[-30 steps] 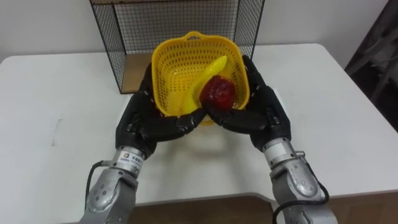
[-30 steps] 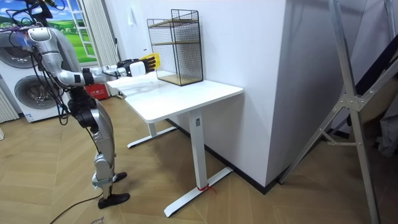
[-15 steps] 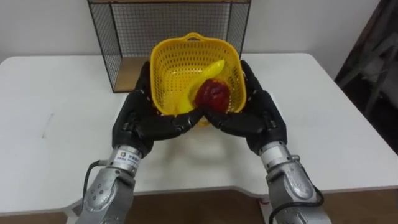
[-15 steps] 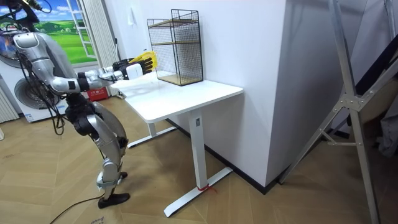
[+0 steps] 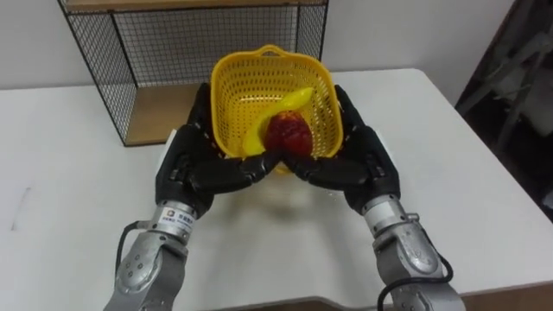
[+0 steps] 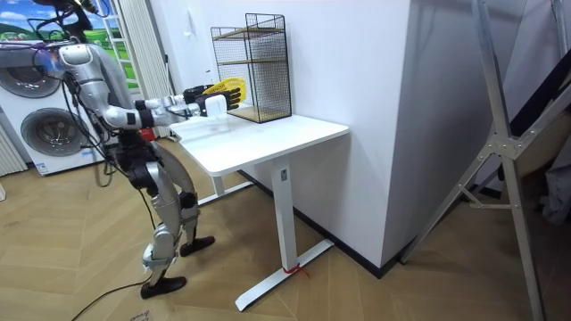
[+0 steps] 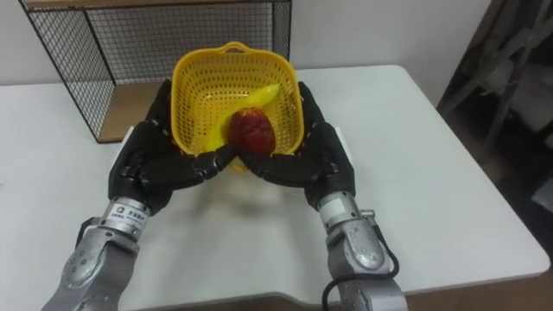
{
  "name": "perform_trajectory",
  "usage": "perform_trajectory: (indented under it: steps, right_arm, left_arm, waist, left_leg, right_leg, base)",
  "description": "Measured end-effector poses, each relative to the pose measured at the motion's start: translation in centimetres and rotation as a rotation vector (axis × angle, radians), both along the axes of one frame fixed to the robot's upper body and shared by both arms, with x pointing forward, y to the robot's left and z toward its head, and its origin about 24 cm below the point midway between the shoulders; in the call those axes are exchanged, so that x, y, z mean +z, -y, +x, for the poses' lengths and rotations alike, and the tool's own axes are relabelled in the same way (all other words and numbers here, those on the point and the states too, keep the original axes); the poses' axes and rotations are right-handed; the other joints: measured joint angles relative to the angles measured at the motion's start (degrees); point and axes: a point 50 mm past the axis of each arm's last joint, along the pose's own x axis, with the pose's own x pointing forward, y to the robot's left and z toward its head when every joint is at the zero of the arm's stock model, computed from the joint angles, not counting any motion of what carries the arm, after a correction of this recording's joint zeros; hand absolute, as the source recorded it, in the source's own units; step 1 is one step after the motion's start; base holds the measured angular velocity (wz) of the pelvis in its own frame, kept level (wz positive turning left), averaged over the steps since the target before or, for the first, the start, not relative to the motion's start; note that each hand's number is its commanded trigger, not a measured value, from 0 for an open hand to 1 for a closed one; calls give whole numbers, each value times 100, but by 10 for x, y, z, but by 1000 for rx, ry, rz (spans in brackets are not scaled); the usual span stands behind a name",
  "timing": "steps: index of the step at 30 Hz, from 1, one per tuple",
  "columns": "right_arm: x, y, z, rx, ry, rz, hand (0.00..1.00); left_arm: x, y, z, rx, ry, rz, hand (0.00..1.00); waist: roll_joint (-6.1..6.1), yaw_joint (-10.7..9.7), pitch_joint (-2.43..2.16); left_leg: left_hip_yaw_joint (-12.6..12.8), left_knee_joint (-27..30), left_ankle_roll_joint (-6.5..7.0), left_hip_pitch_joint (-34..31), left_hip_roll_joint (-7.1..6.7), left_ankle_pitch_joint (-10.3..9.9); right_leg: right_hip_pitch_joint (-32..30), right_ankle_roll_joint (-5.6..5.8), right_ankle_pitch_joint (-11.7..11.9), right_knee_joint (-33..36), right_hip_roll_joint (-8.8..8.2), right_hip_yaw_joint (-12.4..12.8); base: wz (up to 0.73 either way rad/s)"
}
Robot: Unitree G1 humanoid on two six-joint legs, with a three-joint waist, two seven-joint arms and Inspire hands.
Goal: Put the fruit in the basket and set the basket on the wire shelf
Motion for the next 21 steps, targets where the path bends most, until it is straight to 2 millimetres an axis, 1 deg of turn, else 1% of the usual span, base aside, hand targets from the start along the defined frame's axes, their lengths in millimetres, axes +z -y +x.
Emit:
perform_trajectory:
  steps: [2,3,4,5,6,7,8,9,10,11,12,13,14,15,16,17,18,20,21]
  right_arm:
    - [3,-1,0,3,14,2,0]
    - [6,-1,1,3,26,8,0]
    - [6,0,1,2,27,8,0]
    - [6,0,1,2,28,6,0]
    - [7,0,1,3,32,3,0]
    - [7,0,1,1,36,-1,0]
    - [7,0,1,-4,36,-5,0]
    - [7,1,1,-6,34,-11,0]
    - [7,2,1,-7,34,-15,0]
    - [7,3,2,-7,37,-19,0]
    - [9,2,3,-2,44,-10,0]
    - [9,1,3,-3,45,-4,0]
    - [9,1,3,-2,45,-5,0]
    - [10,2,4,-4,46,-8,0]
    - [11,2,7,-6,51,-11,0]
    - [10,2,7,-10,45,-12,0]
    - [10,2,7,-10,43,-17,0]
    - [9,2,7,-10,36,-19,0]
    - [8,2,7,-10,33,-18,0]
  left_arm:
    - [0,0,0,2,2,-2,0]
    - [1,1,1,3,4,-6,0]
    - [1,2,0,4,3,-13,0]
    - [1,2,1,4,3,-16,0]
    - [2,2,1,3,7,-15,0]
    - [2,2,1,2,10,-15,0]
    - [2,3,1,2,10,-17,0]
    - [2,4,1,-2,10,-15,0]
    - [2,4,1,-1,10,-16,0]
    - [3,4,1,3,12,-16,0]
    - [4,3,2,15,19,-16,0]
    - [5,3,2,15,22,-17,0]
    - [5,3,2,15,23,-18,0]
    - [6,4,3,12,25,-17,0]
    - [8,5,6,10,33,-17,0]
    - [7,6,7,8,30,-17,0]
    - [8,5,7,7,33,-13,0]
    - [8,6,8,5,32,-12,0]
    - [8,6,8,6,30,-12,0]
  waist:
    - [-9,-20,4]
    - [-25,-24,10]
    - [-48,-11,5]
    - [-50,-8,7]
    - [-72,-34,20]
    - [-121,-35,44]
    - [-121,-26,46]
    - [-77,-28,73]
    - [-18,-44,94]
    - [1,-26,82]
    - [35,-24,92]
    - [59,-34,103]
    - [55,-44,100]
    - [28,-78,99]
    - [29,-108,176]
    - [54,-137,166]
    - [79,-88,156]
    - [80,-68,156]
    - [81,-72,139]
  left_leg:
    - [24,92,57,3,-117,-159]
    - [52,145,109,9,-225,-296]
    - [80,179,175,47,-305,-406]
    - [85,202,206,59,-359,-441]
    - [114,284,278,66,-471,-539]
    - [141,311,344,152,-570,-628]
    - [162,312,369,197,-578,-673]
    - [109,234,395,344,-586,-725]
    - [-12,77,411,503,-568,-734]
    - [-55,-1,410,554,-551,-731]
    - [-111,-127,397,638,-496,-715]
    - [-167,-216,398,710,-442,-705]
    - [-193,-251,392,745,-440,-701]
    - [-247,-261,390,788,-453,-706]
    - [-324,-246,372,798,-468,-717]
    - [-389,-262,349,794,-465,-716]
    - [-392,-360,295,789,-423,-671]
    - [-400,-487,259,797,-349,-620]
    - [-400,-511,241,816,-294,-621]
  right_leg:
    - [56,82,-123,56,-121,-11]
    - [47,164,-225,210,-241,-18]
    - [-40,257,-277,629,-395,6]
    - [-166,289,-260,951,-479,13]
    - [-486,412,-137,1728,-684,33]
    - [-739,453,95,2401,-831,138]
    - [-836,451,263,2627,-847,184]
    - [-994,458,682,2948,-822,213]
    - [-1094,475,1029,3153,-783,164]
    - [-1191,494,960,3174,-744,163]
    - [-1389,463,661,2990,-641,161]
    - [-1508,455,453,2469,-497,116]
    - [-1552,438,413,2096,-452,85]
    - [-1566,398,430,1174,-406,3]
    - [-1610,233,821,722,-354,-21]
    - [-1565,213,881,611,-328,-55]
    - [-1516,151,975,429,-267,-94]
    - [-1453,108,1083,227,-181,-132]
    - [-1395,88,1135,109,-103,-140]
  base:
    - [8]
    - [6]
    - [5]
    - [11]
    - [24]
    - [24]
    - [13]
    - [11]
    - [10]
    - [10]
    - [16]
    - [20]
    - [32]
    - [36]
    - [43]
    - [22]
    - [4]
    - [-6]
    - [-5]
